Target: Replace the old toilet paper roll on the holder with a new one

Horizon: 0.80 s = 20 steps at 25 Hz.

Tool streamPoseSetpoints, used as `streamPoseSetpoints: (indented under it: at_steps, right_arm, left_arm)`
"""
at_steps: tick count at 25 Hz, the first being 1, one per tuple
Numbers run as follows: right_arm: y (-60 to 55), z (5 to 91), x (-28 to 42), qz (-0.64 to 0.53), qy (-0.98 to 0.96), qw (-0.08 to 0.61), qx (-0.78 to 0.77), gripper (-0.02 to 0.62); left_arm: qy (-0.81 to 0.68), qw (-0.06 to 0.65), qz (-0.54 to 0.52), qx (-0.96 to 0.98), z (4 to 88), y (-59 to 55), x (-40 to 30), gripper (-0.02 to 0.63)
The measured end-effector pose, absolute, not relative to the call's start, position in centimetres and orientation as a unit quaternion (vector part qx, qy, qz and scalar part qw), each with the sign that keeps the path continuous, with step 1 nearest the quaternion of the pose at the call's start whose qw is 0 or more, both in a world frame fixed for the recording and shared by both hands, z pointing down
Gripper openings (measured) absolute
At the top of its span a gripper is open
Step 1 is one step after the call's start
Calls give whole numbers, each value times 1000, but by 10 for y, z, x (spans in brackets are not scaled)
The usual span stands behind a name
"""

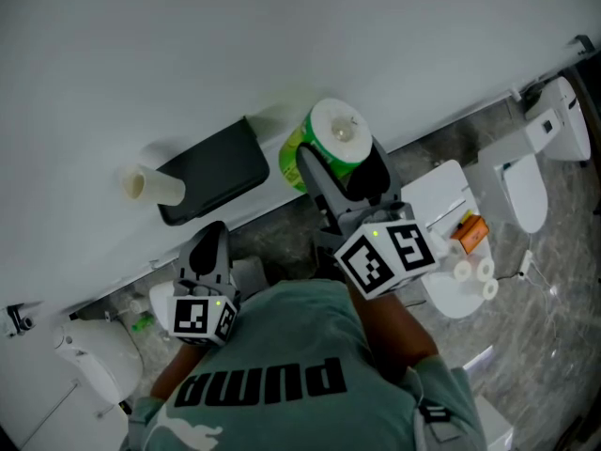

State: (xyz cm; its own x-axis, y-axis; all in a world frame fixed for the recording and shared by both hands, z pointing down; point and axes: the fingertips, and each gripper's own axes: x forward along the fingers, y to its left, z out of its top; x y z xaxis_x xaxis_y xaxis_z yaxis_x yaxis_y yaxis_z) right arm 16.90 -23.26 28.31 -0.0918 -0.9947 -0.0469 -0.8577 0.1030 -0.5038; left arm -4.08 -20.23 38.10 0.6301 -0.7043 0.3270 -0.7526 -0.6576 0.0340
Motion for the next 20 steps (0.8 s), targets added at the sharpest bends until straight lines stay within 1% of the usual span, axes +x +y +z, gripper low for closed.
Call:
streamPoseSetpoints:
  at_steps: [5,13,20]
  right_arm:
    - [-239,300,168,-218,709,217,-635,414]
    - [-250,336,167,-327,670,288,-601,413]
    - [-254,349,157,-370,655,320,-575,413]
  left_arm:
    - [-415,94,144,893,389,-207,-48,3]
    - [-426,98,151,887,391,-209,-58,3]
    - [-431,95,154,884,391,-210,-66,3]
